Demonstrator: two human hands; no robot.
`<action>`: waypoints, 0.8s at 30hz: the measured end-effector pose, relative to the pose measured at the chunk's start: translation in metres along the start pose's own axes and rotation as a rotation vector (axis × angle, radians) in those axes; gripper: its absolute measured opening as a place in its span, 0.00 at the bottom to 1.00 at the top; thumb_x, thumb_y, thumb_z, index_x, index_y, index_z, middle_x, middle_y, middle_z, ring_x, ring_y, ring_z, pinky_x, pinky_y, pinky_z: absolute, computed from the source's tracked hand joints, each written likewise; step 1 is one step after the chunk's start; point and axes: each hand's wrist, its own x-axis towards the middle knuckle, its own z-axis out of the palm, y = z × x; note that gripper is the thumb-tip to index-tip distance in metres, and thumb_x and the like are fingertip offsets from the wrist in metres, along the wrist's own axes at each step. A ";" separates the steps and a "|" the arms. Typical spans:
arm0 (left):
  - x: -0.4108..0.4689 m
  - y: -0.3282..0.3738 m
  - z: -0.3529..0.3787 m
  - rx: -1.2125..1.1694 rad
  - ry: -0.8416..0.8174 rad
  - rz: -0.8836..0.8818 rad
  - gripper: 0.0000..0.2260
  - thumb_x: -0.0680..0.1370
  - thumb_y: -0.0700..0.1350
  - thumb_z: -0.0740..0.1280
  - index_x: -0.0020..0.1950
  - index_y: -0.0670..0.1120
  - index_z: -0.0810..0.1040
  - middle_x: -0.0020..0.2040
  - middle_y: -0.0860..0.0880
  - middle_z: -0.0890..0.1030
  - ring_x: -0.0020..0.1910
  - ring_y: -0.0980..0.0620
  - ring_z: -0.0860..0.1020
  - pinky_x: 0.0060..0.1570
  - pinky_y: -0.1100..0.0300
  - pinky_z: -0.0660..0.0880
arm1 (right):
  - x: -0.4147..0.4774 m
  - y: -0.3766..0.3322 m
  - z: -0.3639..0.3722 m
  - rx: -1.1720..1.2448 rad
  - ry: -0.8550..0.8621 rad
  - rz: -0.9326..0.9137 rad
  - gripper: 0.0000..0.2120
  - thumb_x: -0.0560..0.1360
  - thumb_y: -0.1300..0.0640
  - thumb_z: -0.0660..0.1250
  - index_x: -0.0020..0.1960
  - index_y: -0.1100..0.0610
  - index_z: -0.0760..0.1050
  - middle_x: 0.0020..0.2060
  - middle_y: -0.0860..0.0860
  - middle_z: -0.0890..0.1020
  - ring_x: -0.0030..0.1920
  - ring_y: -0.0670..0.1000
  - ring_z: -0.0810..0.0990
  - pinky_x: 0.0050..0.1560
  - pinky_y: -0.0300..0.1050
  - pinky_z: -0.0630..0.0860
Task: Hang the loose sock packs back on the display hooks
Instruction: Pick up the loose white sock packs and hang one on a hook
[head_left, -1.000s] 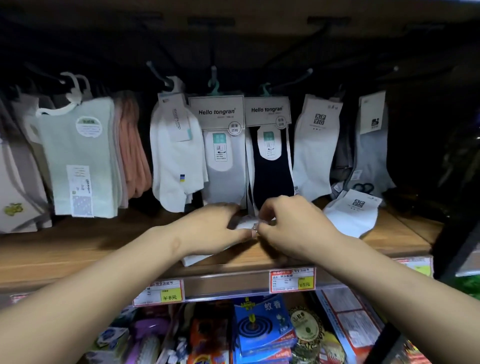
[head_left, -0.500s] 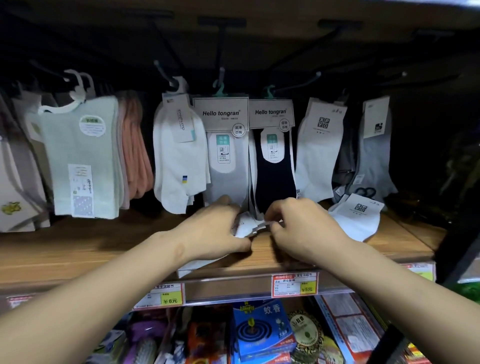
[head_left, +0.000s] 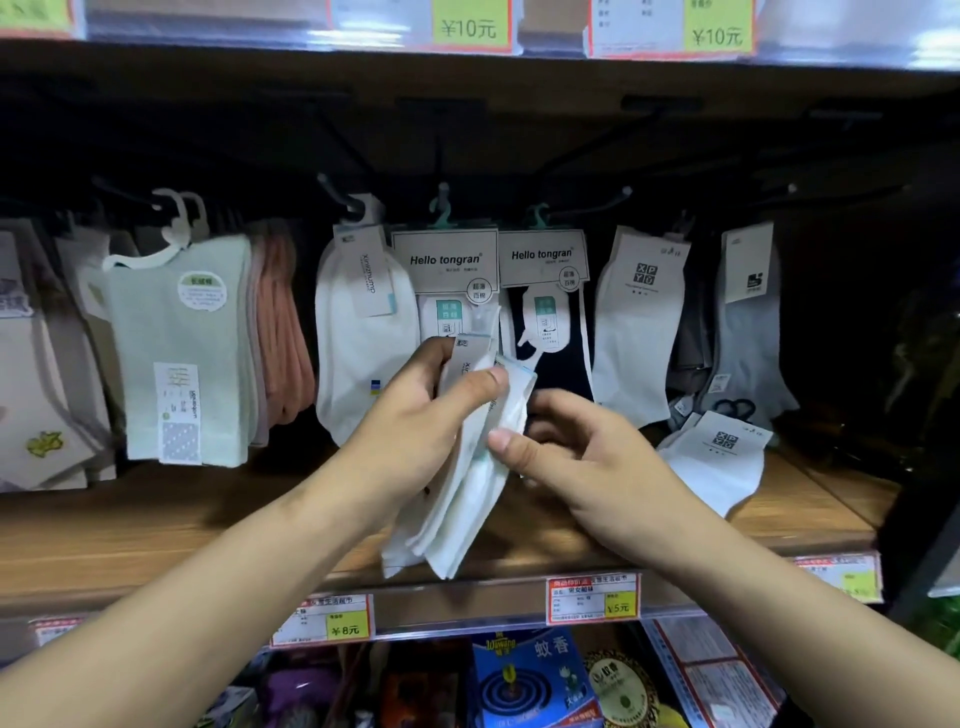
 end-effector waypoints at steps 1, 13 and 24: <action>-0.001 0.001 0.000 -0.057 0.004 0.003 0.08 0.75 0.48 0.70 0.53 0.48 0.79 0.47 0.53 0.87 0.47 0.55 0.84 0.44 0.64 0.77 | 0.001 -0.001 0.002 0.016 -0.011 -0.009 0.15 0.73 0.53 0.74 0.58 0.56 0.81 0.49 0.55 0.89 0.48 0.47 0.87 0.50 0.38 0.80; -0.011 0.021 -0.023 0.021 0.110 0.143 0.11 0.75 0.51 0.71 0.57 0.51 0.79 0.51 0.54 0.87 0.51 0.56 0.85 0.45 0.66 0.77 | 0.009 -0.007 0.005 0.163 0.066 -0.016 0.09 0.78 0.68 0.67 0.49 0.57 0.83 0.36 0.44 0.87 0.36 0.39 0.82 0.38 0.33 0.76; -0.026 0.041 -0.038 -0.058 0.308 0.051 0.11 0.78 0.57 0.68 0.58 0.57 0.80 0.51 0.54 0.87 0.53 0.53 0.84 0.54 0.53 0.77 | 0.003 -0.026 -0.007 0.258 0.168 -0.146 0.07 0.77 0.51 0.66 0.52 0.45 0.82 0.40 0.47 0.87 0.39 0.50 0.85 0.36 0.46 0.81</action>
